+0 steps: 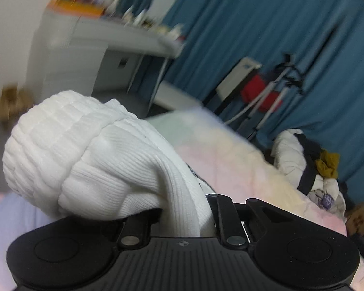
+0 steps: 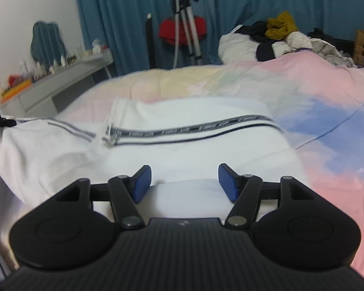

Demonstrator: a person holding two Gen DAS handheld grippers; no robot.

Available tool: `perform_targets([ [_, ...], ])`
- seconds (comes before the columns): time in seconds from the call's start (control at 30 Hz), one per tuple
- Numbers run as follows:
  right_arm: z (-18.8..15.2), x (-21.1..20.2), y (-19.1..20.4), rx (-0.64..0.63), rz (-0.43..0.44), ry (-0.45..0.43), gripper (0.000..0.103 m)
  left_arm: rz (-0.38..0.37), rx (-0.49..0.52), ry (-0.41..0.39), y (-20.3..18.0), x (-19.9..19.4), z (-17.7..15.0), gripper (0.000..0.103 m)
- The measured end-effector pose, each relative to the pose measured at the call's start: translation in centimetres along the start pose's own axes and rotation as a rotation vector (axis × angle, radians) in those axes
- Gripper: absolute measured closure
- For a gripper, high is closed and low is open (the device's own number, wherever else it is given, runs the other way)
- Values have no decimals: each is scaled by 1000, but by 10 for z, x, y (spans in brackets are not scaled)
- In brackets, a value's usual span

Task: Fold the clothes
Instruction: 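Grasp the trouser waistband with the left gripper and lift it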

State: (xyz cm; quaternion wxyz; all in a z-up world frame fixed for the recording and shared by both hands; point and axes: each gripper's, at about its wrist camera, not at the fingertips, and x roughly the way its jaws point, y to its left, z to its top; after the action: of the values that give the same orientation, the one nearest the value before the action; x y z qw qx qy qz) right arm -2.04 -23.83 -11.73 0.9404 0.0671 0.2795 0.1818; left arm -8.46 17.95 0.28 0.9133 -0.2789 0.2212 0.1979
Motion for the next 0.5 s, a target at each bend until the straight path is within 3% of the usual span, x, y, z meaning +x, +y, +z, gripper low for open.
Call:
perform_targets([
  [0.23,10,-26,-37,152,-81,-44,39,-114,222,-176,-126,-43,-25,87],
  [0.5,18,-54,-83,314,-168,-121,39,-267,508,-251,-277,-56,-125,87],
])
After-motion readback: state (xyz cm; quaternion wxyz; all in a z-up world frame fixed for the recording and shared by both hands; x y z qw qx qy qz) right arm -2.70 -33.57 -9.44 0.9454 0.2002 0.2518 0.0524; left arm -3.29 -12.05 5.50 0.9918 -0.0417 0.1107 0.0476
